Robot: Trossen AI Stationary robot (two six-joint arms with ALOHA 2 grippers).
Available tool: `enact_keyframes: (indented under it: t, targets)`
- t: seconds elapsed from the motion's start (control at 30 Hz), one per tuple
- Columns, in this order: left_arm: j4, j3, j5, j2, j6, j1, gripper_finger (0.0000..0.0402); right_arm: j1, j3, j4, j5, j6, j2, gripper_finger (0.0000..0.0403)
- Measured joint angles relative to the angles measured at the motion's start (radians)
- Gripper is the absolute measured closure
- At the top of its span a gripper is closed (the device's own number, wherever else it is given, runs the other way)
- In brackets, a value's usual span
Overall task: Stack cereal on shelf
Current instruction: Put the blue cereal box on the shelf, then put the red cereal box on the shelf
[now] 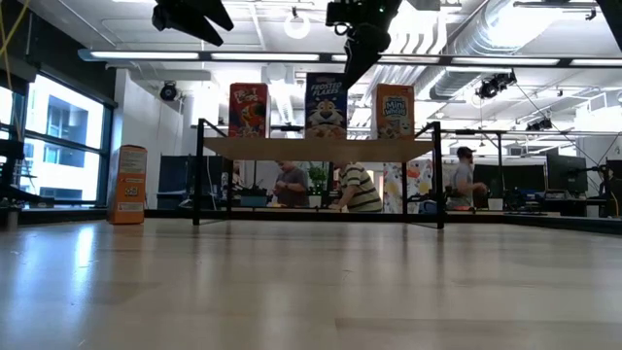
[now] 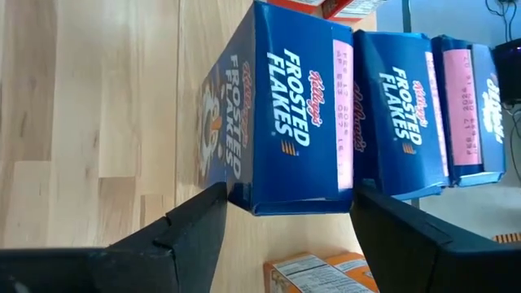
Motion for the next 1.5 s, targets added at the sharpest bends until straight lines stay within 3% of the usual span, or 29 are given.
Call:
enact_keyframes:
  t: [0.43, 0.77, 0.9, 1.5]
  targets:
    - [0.0, 0.0, 0.0, 0.0, 0.0, 0.0, 0.0179, 0.01, 0.0, -0.003, 0.001, 0.001, -0.061, 0.0155]
    - [0.0, 0.0, 0.0, 0.0, 0.0, 0.0, 0.0179, 0.103, 0.0, -0.037, -0.002, 0.095, -0.167, 0.0155]
    - [0.0, 0.0, 0.0, 0.0, 0.0, 0.0, 0.0179, 0.134, -0.021, -0.052, -0.056, 0.143, -0.228, 0.0155]
    - [0.0, 0.0, 0.0, 0.0, 0.0, 0.0, 0.0179, 0.154, -0.841, 0.471, -0.117, 0.288, -0.882, 0.0155]
